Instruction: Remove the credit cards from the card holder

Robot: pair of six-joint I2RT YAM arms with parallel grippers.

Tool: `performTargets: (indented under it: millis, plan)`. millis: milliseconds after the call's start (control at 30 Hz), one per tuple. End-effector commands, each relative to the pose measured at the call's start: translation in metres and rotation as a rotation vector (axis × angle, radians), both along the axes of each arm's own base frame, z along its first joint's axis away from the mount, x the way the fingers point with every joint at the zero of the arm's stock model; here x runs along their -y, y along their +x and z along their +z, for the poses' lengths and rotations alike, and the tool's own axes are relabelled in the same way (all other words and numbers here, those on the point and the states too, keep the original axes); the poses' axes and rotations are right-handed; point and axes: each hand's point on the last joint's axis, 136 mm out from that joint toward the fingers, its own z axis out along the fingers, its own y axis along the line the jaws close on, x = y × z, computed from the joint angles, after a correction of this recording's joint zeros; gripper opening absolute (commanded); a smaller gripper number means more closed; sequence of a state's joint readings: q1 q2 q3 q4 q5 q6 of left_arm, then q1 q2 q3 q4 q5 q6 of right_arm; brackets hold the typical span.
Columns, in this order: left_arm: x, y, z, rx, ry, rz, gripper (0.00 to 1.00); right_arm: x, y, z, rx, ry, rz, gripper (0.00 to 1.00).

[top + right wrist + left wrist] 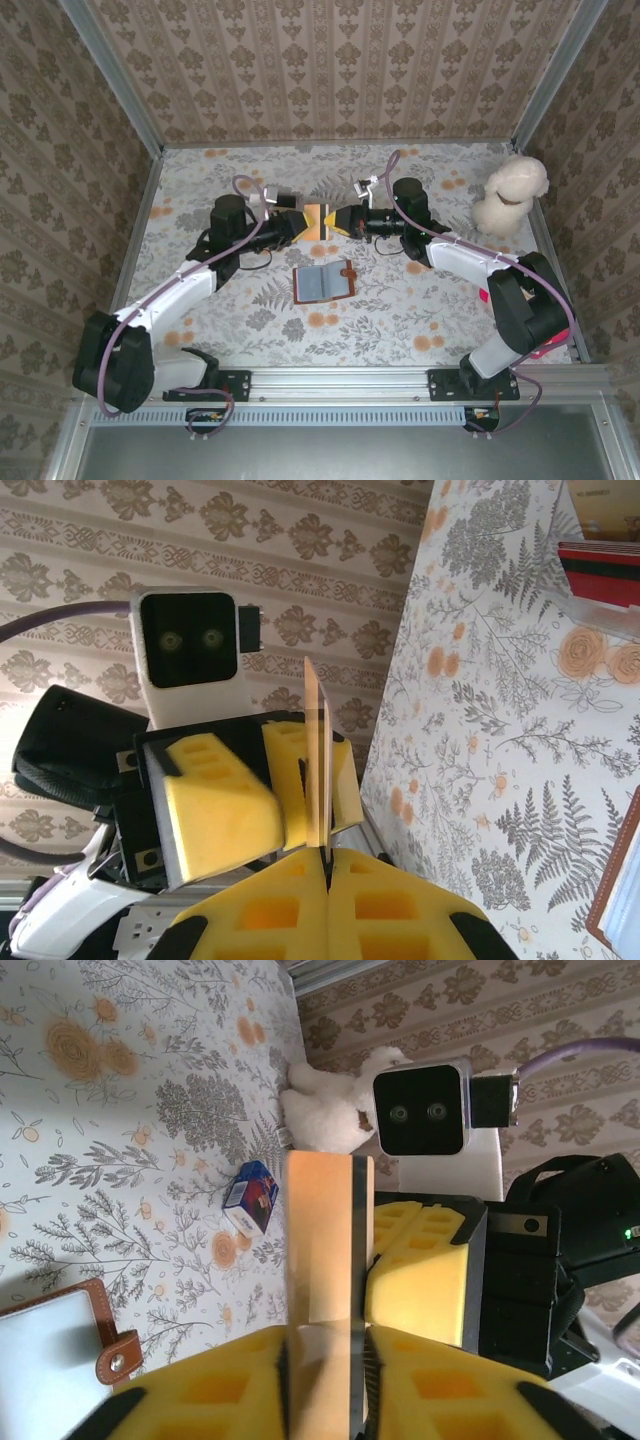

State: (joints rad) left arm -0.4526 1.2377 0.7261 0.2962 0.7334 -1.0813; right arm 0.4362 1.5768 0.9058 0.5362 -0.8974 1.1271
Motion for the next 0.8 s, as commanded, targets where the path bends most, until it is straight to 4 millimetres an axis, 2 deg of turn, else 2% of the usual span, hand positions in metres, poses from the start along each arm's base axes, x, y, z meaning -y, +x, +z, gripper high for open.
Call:
performTargets:
  millis: [0,133,200,267,367,467,533,633,767]
  plan:
    - [-0.004,-0.001,0.020,0.078,-0.045,-0.025,0.20,0.000,-0.001,0.001,0.003,0.021,0.015,0.00]
    - [-0.006,0.000,0.023,0.099,-0.043,-0.027,0.09,0.000,-0.002,0.002,0.001,0.022,0.017,0.01]
    - [-0.008,0.001,0.022,0.110,-0.030,-0.023,0.00,0.002,-0.004,0.002,0.007,0.019,0.014,0.12]
    - [-0.011,0.002,0.017,0.117,0.015,-0.016,0.00,0.005,-0.006,0.000,0.008,-0.009,0.000,0.25]
    - [-0.021,0.003,0.006,0.168,0.159,0.001,0.00,0.016,-0.010,-0.012,0.009,-0.122,-0.048,0.51]
    - [-0.037,0.010,-0.005,0.242,0.351,0.027,0.00,0.036,-0.013,-0.027,0.042,-0.267,-0.127,0.68]
    - [-0.048,0.016,-0.008,0.306,0.474,0.038,0.00,0.055,-0.013,-0.036,0.063,-0.378,-0.209,0.81]
    - [-0.062,0.026,-0.012,0.394,0.633,0.012,0.00,0.076,-0.013,-0.047,0.085,-0.502,-0.271,0.86]
    - [-0.086,0.045,-0.020,0.427,0.819,0.003,0.00,0.091,-0.016,-0.058,0.102,-0.603,-0.301,0.90]
